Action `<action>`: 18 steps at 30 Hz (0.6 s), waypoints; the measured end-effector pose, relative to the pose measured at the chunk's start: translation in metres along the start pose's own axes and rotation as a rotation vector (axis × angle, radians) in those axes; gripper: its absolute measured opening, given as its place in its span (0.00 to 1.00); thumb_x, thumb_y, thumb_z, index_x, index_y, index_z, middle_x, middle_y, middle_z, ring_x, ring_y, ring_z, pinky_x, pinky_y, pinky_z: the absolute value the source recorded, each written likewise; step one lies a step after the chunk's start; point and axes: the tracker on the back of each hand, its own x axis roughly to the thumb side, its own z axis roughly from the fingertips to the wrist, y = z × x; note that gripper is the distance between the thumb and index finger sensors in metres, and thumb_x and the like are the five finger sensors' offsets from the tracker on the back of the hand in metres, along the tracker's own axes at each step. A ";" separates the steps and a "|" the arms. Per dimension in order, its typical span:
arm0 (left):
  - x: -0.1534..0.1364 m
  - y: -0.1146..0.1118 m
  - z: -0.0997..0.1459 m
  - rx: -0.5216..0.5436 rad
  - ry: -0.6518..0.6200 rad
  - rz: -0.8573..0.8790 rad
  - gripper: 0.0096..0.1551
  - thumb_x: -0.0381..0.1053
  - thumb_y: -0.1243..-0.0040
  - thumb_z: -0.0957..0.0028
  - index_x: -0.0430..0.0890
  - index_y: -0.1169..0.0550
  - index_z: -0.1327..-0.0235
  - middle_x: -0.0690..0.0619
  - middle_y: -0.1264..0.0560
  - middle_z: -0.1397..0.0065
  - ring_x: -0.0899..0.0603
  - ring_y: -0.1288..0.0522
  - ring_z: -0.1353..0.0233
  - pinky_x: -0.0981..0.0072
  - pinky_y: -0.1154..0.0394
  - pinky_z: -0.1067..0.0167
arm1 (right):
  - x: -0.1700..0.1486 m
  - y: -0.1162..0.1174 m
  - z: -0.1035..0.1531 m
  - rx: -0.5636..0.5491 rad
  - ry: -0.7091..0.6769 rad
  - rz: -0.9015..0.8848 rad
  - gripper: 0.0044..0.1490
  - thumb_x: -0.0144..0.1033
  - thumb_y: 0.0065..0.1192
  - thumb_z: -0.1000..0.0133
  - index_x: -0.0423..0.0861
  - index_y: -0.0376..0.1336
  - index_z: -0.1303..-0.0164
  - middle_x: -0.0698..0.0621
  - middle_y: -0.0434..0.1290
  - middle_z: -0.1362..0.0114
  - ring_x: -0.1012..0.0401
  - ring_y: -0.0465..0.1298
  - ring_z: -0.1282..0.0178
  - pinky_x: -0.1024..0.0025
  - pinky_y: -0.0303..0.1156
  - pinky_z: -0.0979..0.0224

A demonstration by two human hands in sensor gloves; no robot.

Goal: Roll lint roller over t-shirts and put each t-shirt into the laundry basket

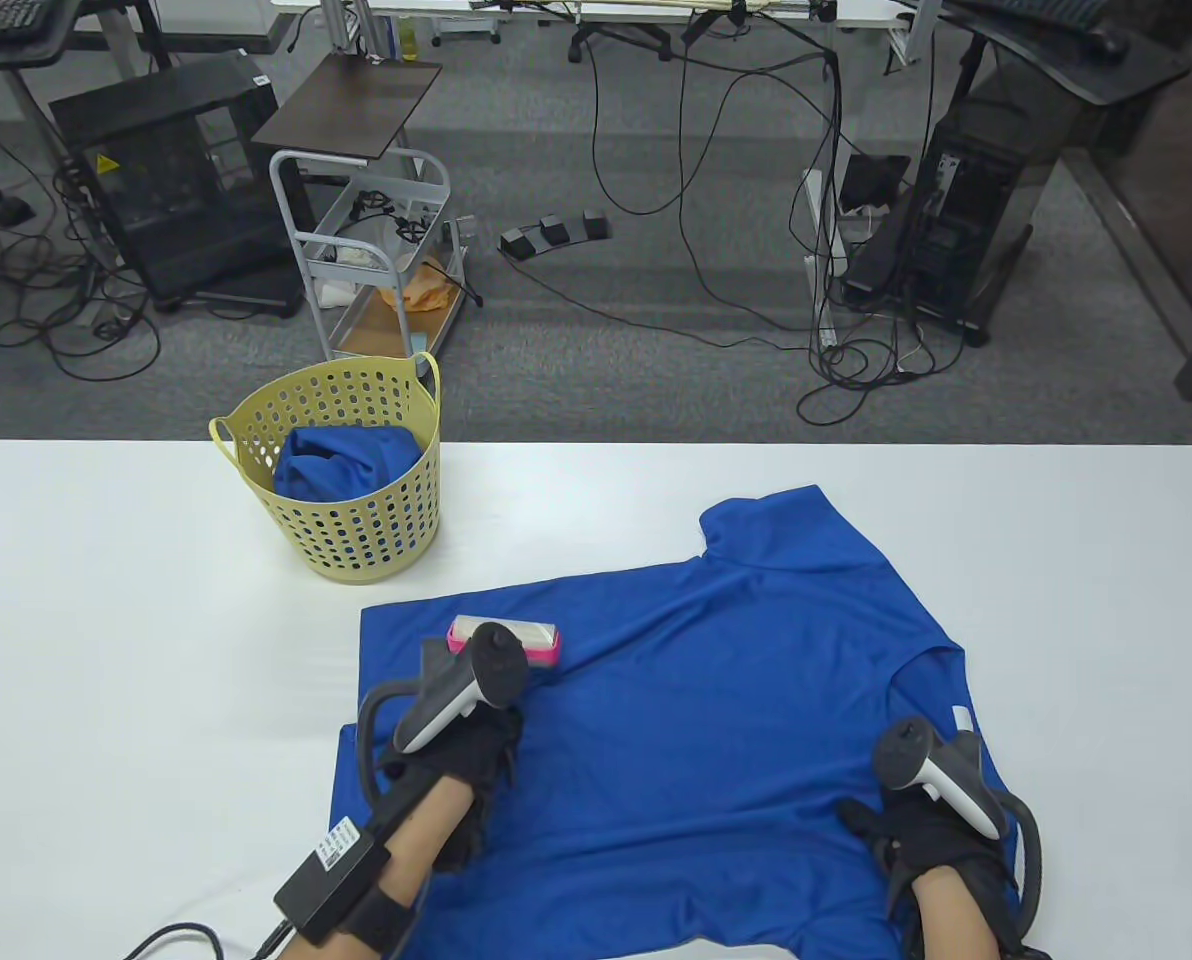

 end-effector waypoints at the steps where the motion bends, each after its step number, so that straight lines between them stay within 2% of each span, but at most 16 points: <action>1: 0.003 0.001 0.009 -0.009 -0.020 0.010 0.38 0.58 0.44 0.44 0.60 0.45 0.22 0.45 0.26 0.33 0.56 0.11 0.62 0.74 0.15 0.64 | 0.000 0.000 0.000 0.000 0.000 0.001 0.52 0.63 0.39 0.48 0.55 0.24 0.25 0.48 0.22 0.17 0.43 0.27 0.19 0.34 0.35 0.23; 3: 0.013 0.000 0.036 -0.064 -0.059 0.062 0.36 0.58 0.44 0.44 0.58 0.41 0.22 0.44 0.23 0.36 0.56 0.10 0.68 0.75 0.15 0.69 | 0.000 0.000 0.000 0.000 0.000 -0.001 0.52 0.63 0.39 0.48 0.55 0.24 0.25 0.48 0.22 0.17 0.43 0.27 0.19 0.34 0.35 0.23; 6: 0.027 -0.006 0.059 -0.174 -0.095 0.065 0.33 0.59 0.44 0.43 0.57 0.36 0.24 0.43 0.19 0.40 0.57 0.10 0.73 0.76 0.15 0.74 | 0.000 0.000 0.000 -0.002 0.002 0.000 0.52 0.63 0.39 0.48 0.55 0.24 0.25 0.48 0.22 0.17 0.43 0.27 0.19 0.34 0.35 0.23; 9: 0.043 -0.018 0.068 -0.220 -0.096 -0.042 0.32 0.58 0.45 0.43 0.54 0.33 0.25 0.42 0.18 0.43 0.57 0.10 0.75 0.76 0.15 0.77 | 0.000 0.000 0.000 -0.003 0.002 0.000 0.52 0.63 0.39 0.48 0.55 0.24 0.25 0.48 0.22 0.17 0.43 0.27 0.19 0.34 0.35 0.23; 10: 0.047 -0.020 0.067 -0.232 -0.105 -0.064 0.32 0.59 0.45 0.43 0.54 0.33 0.25 0.42 0.18 0.42 0.57 0.10 0.75 0.77 0.15 0.76 | 0.000 0.001 0.000 -0.003 0.002 0.000 0.52 0.63 0.39 0.48 0.55 0.24 0.25 0.48 0.22 0.17 0.43 0.27 0.19 0.34 0.35 0.23; 12: 0.054 -0.019 0.060 -0.162 -0.074 -0.073 0.32 0.58 0.45 0.43 0.53 0.33 0.25 0.42 0.18 0.43 0.57 0.10 0.76 0.76 0.15 0.77 | 0.000 0.001 0.000 -0.003 0.002 0.001 0.52 0.63 0.39 0.48 0.55 0.24 0.25 0.48 0.22 0.17 0.43 0.27 0.19 0.34 0.35 0.23; 13: 0.056 -0.019 0.055 -0.163 -0.062 -0.071 0.32 0.58 0.46 0.43 0.53 0.34 0.25 0.41 0.18 0.42 0.56 0.10 0.75 0.76 0.15 0.77 | 0.000 0.001 0.000 -0.003 0.002 0.001 0.52 0.63 0.39 0.48 0.55 0.24 0.25 0.48 0.22 0.17 0.43 0.27 0.19 0.34 0.35 0.23; 18: 0.063 -0.019 0.003 -0.081 0.037 -0.066 0.33 0.58 0.48 0.42 0.54 0.38 0.24 0.43 0.22 0.37 0.54 0.10 0.71 0.73 0.15 0.73 | 0.000 0.001 0.001 -0.003 0.002 0.000 0.52 0.63 0.39 0.48 0.55 0.24 0.25 0.48 0.22 0.17 0.43 0.27 0.19 0.34 0.35 0.23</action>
